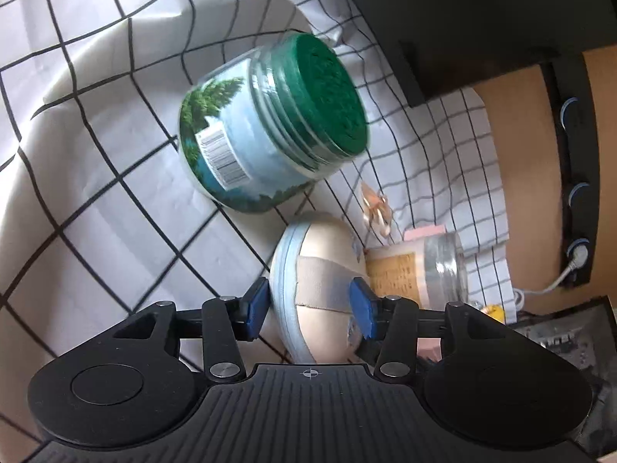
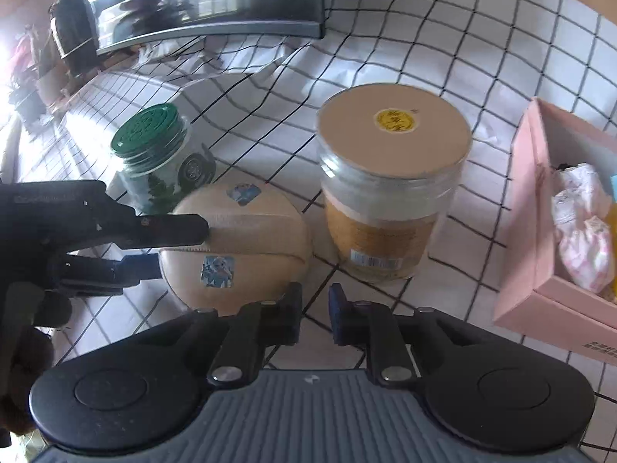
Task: Organize soft objects
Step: 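Grasp the beige zippered pouch with the left tool, then lift the pouch with the left tool while the right tool grasps the pink bow clip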
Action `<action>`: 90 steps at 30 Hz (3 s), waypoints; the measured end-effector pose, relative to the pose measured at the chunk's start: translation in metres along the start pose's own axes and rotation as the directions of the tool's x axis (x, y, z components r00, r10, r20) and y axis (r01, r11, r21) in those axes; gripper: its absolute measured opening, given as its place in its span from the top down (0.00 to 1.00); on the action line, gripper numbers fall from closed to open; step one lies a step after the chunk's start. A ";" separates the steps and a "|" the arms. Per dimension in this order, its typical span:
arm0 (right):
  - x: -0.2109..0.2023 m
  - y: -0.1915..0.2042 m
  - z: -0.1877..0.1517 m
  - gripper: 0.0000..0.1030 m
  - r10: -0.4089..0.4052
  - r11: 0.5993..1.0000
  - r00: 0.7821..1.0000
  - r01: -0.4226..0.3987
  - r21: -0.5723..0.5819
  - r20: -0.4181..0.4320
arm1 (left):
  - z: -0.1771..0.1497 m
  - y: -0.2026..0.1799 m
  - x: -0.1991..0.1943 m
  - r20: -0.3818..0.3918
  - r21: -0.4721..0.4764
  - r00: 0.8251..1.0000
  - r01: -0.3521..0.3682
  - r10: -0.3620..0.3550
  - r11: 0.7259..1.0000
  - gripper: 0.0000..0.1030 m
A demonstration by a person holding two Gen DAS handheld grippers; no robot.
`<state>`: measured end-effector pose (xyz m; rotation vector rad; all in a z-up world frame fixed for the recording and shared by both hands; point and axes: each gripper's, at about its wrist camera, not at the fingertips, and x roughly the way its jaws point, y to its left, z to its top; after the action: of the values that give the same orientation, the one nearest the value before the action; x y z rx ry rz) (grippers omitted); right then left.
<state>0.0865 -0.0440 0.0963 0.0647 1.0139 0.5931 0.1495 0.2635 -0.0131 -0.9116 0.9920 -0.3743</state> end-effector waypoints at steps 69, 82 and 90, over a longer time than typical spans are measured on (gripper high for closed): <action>0.004 -0.037 0.231 0.16 -0.129 0.991 0.934 0.105 -0.088 -0.334 | -0.011 -0.074 0.003 0.143 0.479 0.944 -0.328 0.297 0.814 0.55; 0.137 -0.071 0.205 0.29 -0.110 0.994 0.831 0.106 -0.039 -0.546 | -0.013 -0.057 0.012 0.090 0.396 0.952 -0.304 0.293 0.866 0.58; 0.118 -0.052 0.201 0.80 -0.081 0.996 0.848 0.047 -0.077 -0.524 | -0.009 -0.070 0.006 0.135 0.431 0.950 -0.312 0.281 0.847 0.58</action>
<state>0.3178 0.0138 0.0966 -0.1992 1.5266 0.5929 0.1534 0.2141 0.0376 -0.3387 0.9152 -0.2889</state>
